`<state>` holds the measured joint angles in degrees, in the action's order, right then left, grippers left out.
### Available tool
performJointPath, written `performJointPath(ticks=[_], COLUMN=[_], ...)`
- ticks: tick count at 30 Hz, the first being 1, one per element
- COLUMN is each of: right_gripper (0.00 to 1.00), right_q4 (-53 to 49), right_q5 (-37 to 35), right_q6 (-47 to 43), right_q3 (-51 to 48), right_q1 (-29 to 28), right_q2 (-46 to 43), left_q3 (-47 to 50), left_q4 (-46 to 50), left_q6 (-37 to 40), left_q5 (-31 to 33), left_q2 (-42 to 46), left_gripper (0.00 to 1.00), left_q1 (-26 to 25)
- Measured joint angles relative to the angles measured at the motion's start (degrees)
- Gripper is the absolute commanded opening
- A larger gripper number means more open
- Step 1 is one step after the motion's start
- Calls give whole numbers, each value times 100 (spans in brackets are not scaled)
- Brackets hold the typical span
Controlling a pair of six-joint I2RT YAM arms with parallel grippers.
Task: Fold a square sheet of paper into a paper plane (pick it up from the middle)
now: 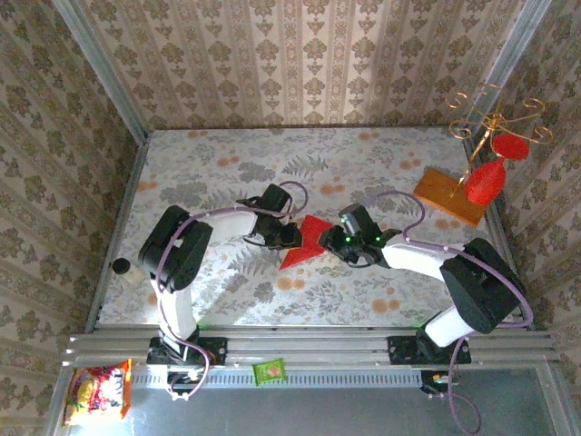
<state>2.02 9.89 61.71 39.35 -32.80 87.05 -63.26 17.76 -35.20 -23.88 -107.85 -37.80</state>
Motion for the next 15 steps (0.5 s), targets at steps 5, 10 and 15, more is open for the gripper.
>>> performJointPath(ticks=[5,10,15], right_gripper=[39,38,37], right_q4=[247,658,962], right_q5=[85,214,302], right_q6=[367,599,772], right_q3=[-385,-393,-393], right_q1=[0,-28,-48], right_q2=[4,92,339], left_q3=[63,63,68], left_q4=[-96,-101,-107], left_q6=[-118,-125,-127], left_q5=[-168,-190,-199], left_q2=[0,0,0], left_gripper=[19,19,19], left_q1=[81,94,120])
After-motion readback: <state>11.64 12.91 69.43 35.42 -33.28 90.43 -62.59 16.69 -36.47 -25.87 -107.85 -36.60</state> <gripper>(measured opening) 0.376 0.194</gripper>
